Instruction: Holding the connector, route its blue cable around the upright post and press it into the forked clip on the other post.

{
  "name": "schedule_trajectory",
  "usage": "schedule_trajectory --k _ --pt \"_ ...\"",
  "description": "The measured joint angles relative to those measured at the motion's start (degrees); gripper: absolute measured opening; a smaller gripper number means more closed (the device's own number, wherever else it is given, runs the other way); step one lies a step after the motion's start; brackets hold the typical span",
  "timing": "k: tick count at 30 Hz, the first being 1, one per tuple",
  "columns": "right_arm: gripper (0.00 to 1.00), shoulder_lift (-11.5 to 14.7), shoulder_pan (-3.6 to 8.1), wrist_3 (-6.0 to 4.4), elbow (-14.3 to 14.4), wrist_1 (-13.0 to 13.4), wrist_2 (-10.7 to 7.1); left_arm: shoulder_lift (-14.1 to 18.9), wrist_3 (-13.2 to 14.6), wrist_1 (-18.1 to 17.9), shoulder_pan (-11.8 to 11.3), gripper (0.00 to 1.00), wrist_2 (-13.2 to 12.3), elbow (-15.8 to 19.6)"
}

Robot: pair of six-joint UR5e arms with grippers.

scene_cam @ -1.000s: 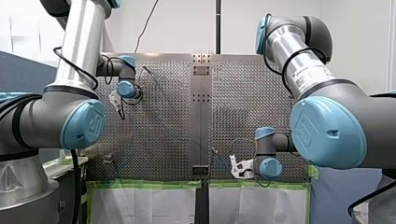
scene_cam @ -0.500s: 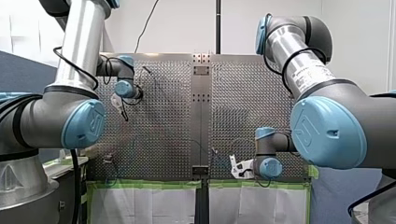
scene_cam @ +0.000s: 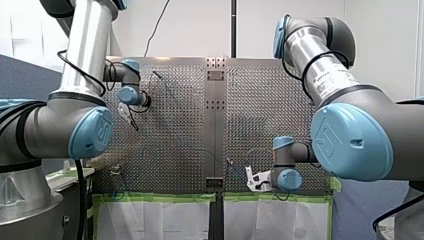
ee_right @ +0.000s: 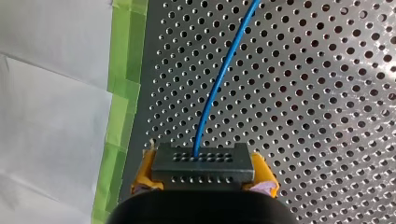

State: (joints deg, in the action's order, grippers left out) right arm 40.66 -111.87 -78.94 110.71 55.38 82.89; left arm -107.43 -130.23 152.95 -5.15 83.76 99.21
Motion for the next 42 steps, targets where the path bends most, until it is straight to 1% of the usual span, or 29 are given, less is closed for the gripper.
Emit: schedule_trajectory --k 5,9,12,17,22,28,34,42 --pt "0.0 0.0 -0.05 0.0 0.0 0.0 0.0 0.1 -2.4 1.1 -0.3 1.0 -2.4 0.5" --pt "0.0 0.0 -0.06 0.06 0.0 -0.1 0.0 0.9 -4.2 1.1 -1.0 1.0 -4.2 1.8" --pt "0.0 0.0 -0.12 0.08 0.0 -0.2 0.0 2.0 -5.6 0.7 -1.6 1.0 -5.6 2.8" --pt "0.0 0.0 -0.21 0.09 0.0 -0.2 0.0 3.6 -7.9 -1.0 -2.4 1.0 -7.8 4.3" --pt "0.0 0.0 -0.25 0.15 0.0 -0.2 0.0 4.0 -10.3 -2.4 -2.7 1.0 -10.3 4.9" --pt "0.0 0.0 -0.29 0.17 0.0 -0.3 0.0 4.1 -13.3 -2.6 -2.7 1.0 -13.2 5.0" --pt "0.0 0.0 -0.31 0.17 0.0 -0.3 0.0 4.6 -15.9 -2.4 -3.2 1.0 -14.0 6.1" --pt "0.0 0.0 -0.32 0.17 0.0 -0.3 0.0 7.2 -16.4 -2.9 -4.1 1.0 -15.2 9.3"
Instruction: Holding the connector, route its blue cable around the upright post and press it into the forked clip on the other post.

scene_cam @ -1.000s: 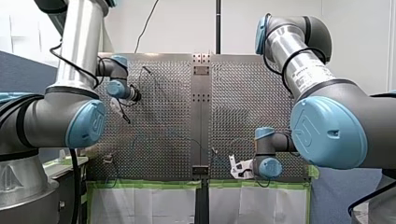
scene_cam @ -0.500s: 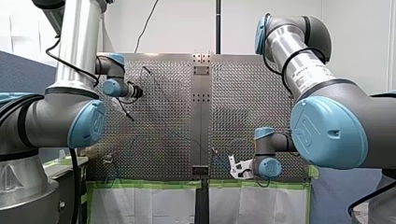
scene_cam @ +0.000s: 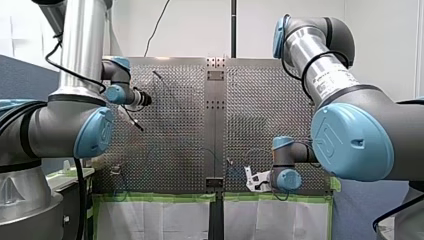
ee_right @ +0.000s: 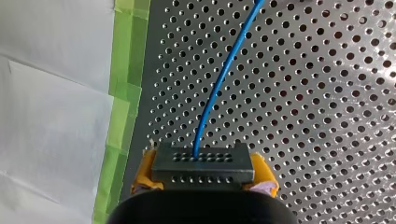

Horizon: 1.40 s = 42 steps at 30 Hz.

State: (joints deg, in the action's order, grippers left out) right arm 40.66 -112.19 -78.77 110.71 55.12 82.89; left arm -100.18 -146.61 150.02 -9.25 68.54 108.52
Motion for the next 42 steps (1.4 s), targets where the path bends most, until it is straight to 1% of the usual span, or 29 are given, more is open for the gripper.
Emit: schedule_trajectory --k 3,8,12,17,20,26,33,36,42 --pt "0.0 0.0 0.0 0.0 0.0 0.0 0.0 1.3 -0.1 0.1 -0.4 1.0 0.0 1.1" --pt "0.0 0.0 -0.01 0.0 0.0 0.0 0.0 3.9 0.0 0.7 -1.6 1.0 1.8 3.2" --pt "0.0 0.0 0.09 -0.02 0.0 0.0 0.0 5.8 1.5 2.2 -2.6 1.0 3.7 3.7" --pt "0.0 0.0 0.56 -0.26 0.0 0.1 0.09 8.4 4.0 4.7 -4.7 1.0 6.3 3.7" --pt "0.0 0.0 0.84 -0.69 0.0 0.2 0.21 9.8 5.4 6.1 -6.1 1.0 7.7 3.0" --pt "0.0 0.0 1.45 -2.2 -0.1 0.4 0.25 12.7 8.2 8.9 -8.7 1.0 10.5 0.5" --pt "0.0 0.0 1.93 -3.66 -0.2 -0.1 0.14 15.8 11.4 12.1 -8.6 1.0 13.7 -2.6" --pt "0.0 0.0 1.97 -3.87 -0.3 -0.6 0.1 17.3 12.9 13.6 -8.3 1.0 15.2 -4.1" --pt "0.0 0.0 1.79 -3.94 -0.5 -1.2 0.09 20.1 15.6 16.4 -7.2 1.0 18.0 -6.9"
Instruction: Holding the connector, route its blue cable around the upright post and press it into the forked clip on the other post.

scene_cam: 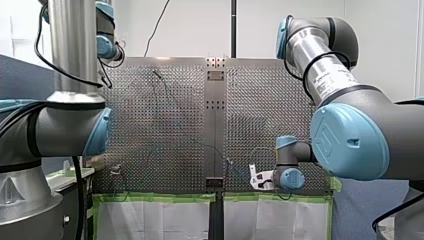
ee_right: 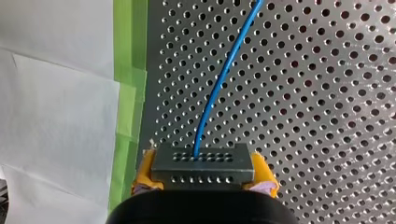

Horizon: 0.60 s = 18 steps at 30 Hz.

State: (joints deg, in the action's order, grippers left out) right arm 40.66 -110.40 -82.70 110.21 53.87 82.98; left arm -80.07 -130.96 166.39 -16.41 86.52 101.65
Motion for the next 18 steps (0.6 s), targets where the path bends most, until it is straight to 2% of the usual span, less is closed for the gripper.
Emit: schedule_trajectory --k 3,8,12,18 --pt "0.0 0.0 -0.19 0.09 0.0 -0.1 0.0 1.4 1.4 1.5 0.8 1.0 0.9 -1.4" --pt "0.0 0.0 -0.3 0.21 0.0 -0.4 0.0 3.6 3.6 3.6 2.5 1.0 0.7 -3.6" --pt "0.0 0.0 -0.42 0.31 0.0 -0.4 0.0 5.3 5.4 5.4 4.3 1.0 2.0 -5.4" --pt "0.0 0.0 -0.49 0.37 0.0 -0.4 -0.04 4.7 8.3 8.4 7.2 1.0 4.8 -8.3"
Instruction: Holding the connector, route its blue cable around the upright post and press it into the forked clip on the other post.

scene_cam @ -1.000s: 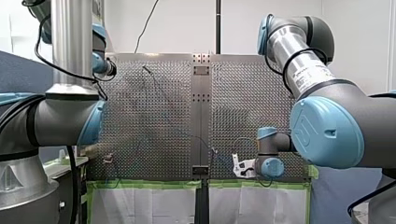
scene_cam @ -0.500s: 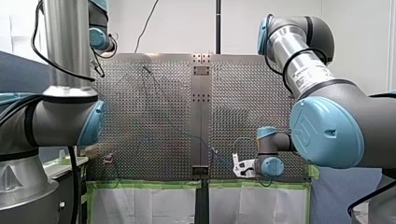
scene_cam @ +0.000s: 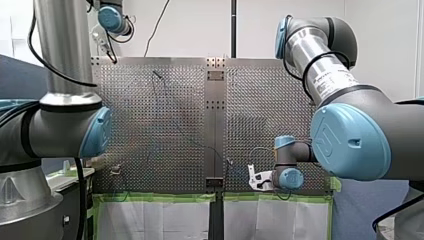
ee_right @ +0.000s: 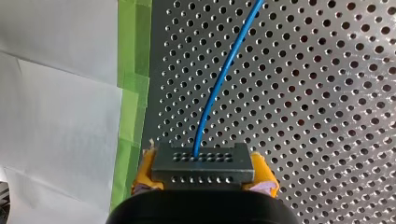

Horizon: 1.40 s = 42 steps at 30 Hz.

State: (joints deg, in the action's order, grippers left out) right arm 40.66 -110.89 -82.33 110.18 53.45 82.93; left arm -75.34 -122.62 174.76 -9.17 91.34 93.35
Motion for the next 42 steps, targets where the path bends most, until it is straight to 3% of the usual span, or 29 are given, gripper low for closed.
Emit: schedule_trajectory --k 6,14,31,42 --pt "0.0 0.0 -0.06 -0.06 0.0 0.0 0.01 -0.3 2.8 2.8 2.8 1.0 2.8 -0.8" --pt "0.0 0.0 -0.07 -0.06 0.0 0.0 -0.03 -0.6 6.7 6.7 6.7 1.0 6.5 1.1" --pt "0.0 0.0 -0.1 0.08 0.0 0.0 0.03 -1.4 15.9 15.9 15.9 1.0 7.3 2.0" --pt "0.0 0.0 -0.16 0.13 0.0 -0.1 0.04 -1.6 21.0 21.0 16.9 1.0 9.7 2.0"
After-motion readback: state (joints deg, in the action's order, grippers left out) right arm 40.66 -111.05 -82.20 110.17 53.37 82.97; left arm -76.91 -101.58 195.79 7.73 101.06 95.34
